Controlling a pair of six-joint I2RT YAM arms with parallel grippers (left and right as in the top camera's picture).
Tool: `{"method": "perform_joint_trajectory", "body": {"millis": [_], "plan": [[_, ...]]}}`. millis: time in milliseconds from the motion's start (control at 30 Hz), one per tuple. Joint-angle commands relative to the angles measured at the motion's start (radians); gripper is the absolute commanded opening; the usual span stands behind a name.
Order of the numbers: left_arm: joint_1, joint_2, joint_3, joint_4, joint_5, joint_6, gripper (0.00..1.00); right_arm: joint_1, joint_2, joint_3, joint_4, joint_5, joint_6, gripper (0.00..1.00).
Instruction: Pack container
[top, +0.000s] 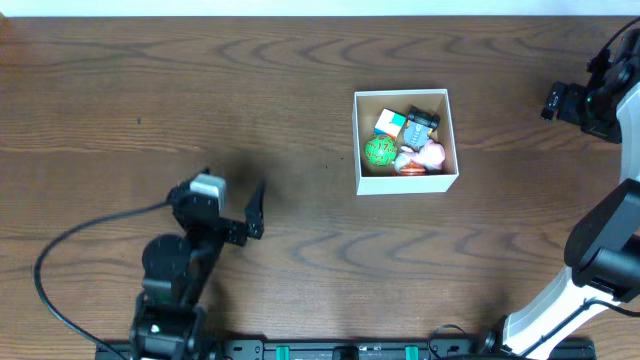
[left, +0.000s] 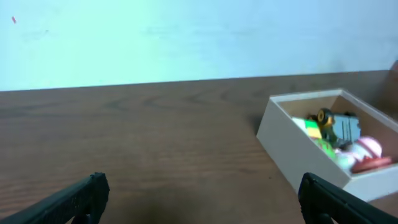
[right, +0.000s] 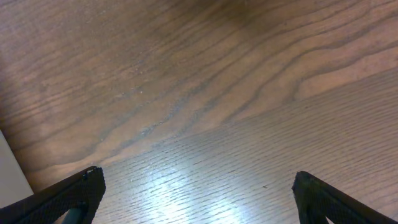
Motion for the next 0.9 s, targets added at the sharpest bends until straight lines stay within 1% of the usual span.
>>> {"method": "perform_joint_trajectory", "body": {"millis": [0, 167, 500, 600, 667, 767, 867], "plan": [[0.034, -0.108, -0.093, 0.076, 0.086, 0.032, 0.98, -0.007, 0.006, -0.001, -0.001, -0.005, -0.011, 0.99], [0.061, -0.228, -0.161, 0.116, 0.085, 0.033, 0.98, -0.007, 0.006, -0.001, -0.001, -0.005, -0.011, 0.99], [0.072, -0.380, -0.167, 0.116, 0.084, 0.053, 0.98, -0.007, 0.006, -0.001, -0.001, -0.005, -0.011, 0.99], [0.072, -0.418, -0.167, 0.114, 0.084, 0.056, 0.98, -0.007, 0.006, -0.001, -0.001, -0.005, -0.011, 0.99], [0.074, -0.442, -0.168, 0.110, 0.083, 0.084, 0.98, -0.007, 0.006, -0.001, -0.001, -0.005, -0.011, 0.99], [0.099, -0.479, -0.173, 0.096, 0.083, 0.096, 0.98, -0.007, 0.006, -0.001, -0.001, -0.005, -0.011, 0.99], [0.116, -0.481, -0.178, 0.093, 0.085, 0.097, 0.98, -0.007, 0.006, -0.001, -0.001, -0.005, -0.011, 0.99]]}}
